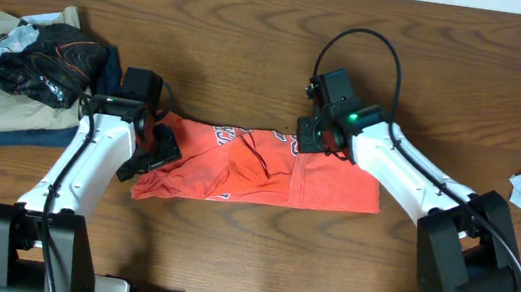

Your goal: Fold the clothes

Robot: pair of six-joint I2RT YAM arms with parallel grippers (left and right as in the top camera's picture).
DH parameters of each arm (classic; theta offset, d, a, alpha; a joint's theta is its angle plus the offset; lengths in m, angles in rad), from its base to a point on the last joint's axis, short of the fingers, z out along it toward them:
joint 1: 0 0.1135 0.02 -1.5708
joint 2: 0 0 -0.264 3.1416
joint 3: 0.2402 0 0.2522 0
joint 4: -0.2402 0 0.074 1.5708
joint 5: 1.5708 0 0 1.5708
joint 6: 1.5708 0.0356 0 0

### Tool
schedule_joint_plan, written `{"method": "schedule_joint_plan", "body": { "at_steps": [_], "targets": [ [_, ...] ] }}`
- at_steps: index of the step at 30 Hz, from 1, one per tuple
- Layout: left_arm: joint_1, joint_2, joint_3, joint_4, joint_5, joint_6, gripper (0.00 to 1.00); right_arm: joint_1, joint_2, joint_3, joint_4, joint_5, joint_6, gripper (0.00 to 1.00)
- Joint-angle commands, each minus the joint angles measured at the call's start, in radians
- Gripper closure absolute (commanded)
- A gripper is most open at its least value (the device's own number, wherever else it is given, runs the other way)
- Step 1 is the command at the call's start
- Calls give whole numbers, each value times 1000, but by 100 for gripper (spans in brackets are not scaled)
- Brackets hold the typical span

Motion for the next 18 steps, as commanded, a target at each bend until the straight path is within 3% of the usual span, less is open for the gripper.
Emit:
{"method": "schedule_joint_plan", "body": {
  "at_steps": [1,4,5,6,14,18],
  "targets": [
    [5,-5,10,-2,-4,5,27,37,-15,9,-7,-19,-18,99],
    [5,-5,10,-2,-4,5,27,47,-13,8,-10,51,9,95],
    [5,-5,10,-2,-4,5,27,48,-13,8,-12,85,19,80],
    [5,-5,10,-2,-4,5,27,48,-13,7,-16,121,37,76],
    [5,-5,10,-2,-4,5,27,51,30,2,6,200,114,60],
    [5,-5,10,-2,-4,5,27,56,68,2,27,187,129,58]
  ]
}}
